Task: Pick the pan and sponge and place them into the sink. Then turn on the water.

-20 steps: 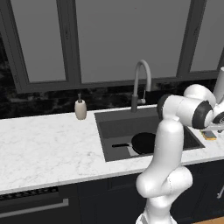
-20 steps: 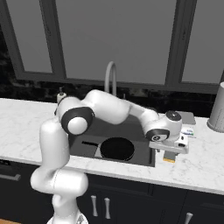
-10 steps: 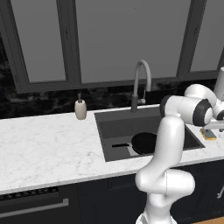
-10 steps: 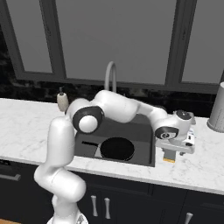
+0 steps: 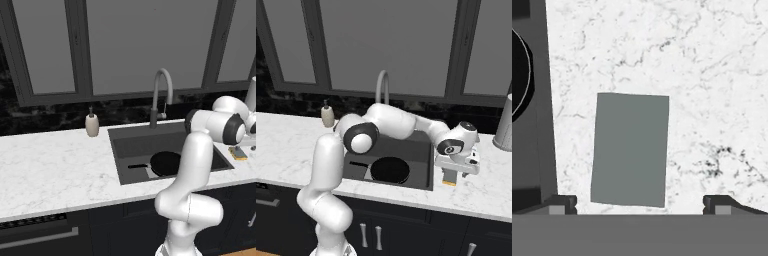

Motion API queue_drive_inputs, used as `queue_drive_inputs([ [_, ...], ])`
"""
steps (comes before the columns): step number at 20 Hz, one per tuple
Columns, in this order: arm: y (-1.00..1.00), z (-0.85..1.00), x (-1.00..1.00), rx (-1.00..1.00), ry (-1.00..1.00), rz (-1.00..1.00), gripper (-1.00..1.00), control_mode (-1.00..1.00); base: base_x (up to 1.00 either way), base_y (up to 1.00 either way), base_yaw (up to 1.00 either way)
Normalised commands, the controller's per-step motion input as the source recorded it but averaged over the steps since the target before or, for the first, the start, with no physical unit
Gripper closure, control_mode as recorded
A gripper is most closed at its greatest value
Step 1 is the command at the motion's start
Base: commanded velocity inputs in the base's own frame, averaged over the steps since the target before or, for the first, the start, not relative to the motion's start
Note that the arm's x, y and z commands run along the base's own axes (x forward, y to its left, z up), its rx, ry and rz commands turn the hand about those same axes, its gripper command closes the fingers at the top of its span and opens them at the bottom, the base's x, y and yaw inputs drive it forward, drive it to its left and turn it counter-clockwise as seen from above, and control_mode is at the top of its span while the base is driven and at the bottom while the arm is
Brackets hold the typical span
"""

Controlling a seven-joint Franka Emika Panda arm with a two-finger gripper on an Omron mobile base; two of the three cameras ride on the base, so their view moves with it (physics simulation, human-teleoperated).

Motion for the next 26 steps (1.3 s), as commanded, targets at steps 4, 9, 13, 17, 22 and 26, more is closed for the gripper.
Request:
queue_drive_inputs([
  [4,0.20,-0.03,0.01,0.00,0.08,0.00,-1.00,-1.00,0.00,0.00,0.00],
  [9,0.11,-0.26,0.11,0.00,0.07,0.00,-1.00,-1.00,0.00,0.00,0.00],
  [13,0.02,-0.34,0.12,0.00,0.02,0.00,-1.00,-1.00,0.00,0.00,0.00],
  [17,0.00,-0.39,0.19,0.00,0.00,0.00,-1.00,-1.00,0.00,0.00,0.00],
  [22,-0.04,-0.34,0.16,0.00,0.00,0.00,-1.00,-1.00,0.00,0.00,0.00],
  [26,0.00,-0.39,0.01,0.00,0.00,0.00,-1.00,-1.00,0.00,0.00,0.00],
])
